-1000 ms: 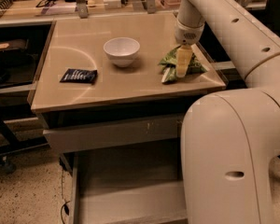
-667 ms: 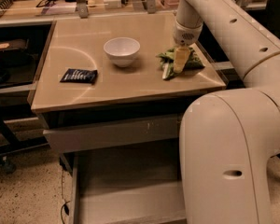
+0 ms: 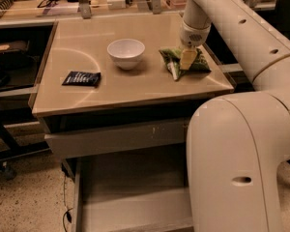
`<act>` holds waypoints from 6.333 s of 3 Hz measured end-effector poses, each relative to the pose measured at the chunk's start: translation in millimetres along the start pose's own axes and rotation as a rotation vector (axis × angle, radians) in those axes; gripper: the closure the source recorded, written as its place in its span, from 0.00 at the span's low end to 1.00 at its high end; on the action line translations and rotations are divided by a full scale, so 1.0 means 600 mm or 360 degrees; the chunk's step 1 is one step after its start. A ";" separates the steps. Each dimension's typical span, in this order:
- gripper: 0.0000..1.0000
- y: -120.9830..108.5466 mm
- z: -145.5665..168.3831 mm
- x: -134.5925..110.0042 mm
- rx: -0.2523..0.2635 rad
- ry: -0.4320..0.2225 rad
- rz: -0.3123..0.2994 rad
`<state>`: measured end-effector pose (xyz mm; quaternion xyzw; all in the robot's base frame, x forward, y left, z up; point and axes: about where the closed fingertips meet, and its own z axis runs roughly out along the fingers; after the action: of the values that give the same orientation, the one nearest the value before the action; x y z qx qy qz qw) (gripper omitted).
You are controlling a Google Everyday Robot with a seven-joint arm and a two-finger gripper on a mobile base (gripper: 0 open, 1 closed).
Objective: Place green jalapeno chip bag into middle drawer
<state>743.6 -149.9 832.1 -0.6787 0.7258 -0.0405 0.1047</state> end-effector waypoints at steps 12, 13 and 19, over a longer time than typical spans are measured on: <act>1.00 0.445 -0.042 -0.065 -0.0314 -0.0026 0.0321; 1.00 0.548 0.069 -0.112 -0.0567 -0.0067 0.0263; 1.00 0.591 0.361 -0.170 -0.0732 -0.0277 0.0590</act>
Offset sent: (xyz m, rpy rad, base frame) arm 0.0000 0.0000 0.0000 0.0000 0.0000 0.0000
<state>447.6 -3.8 559.6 -0.5415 0.8157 0.2029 0.0158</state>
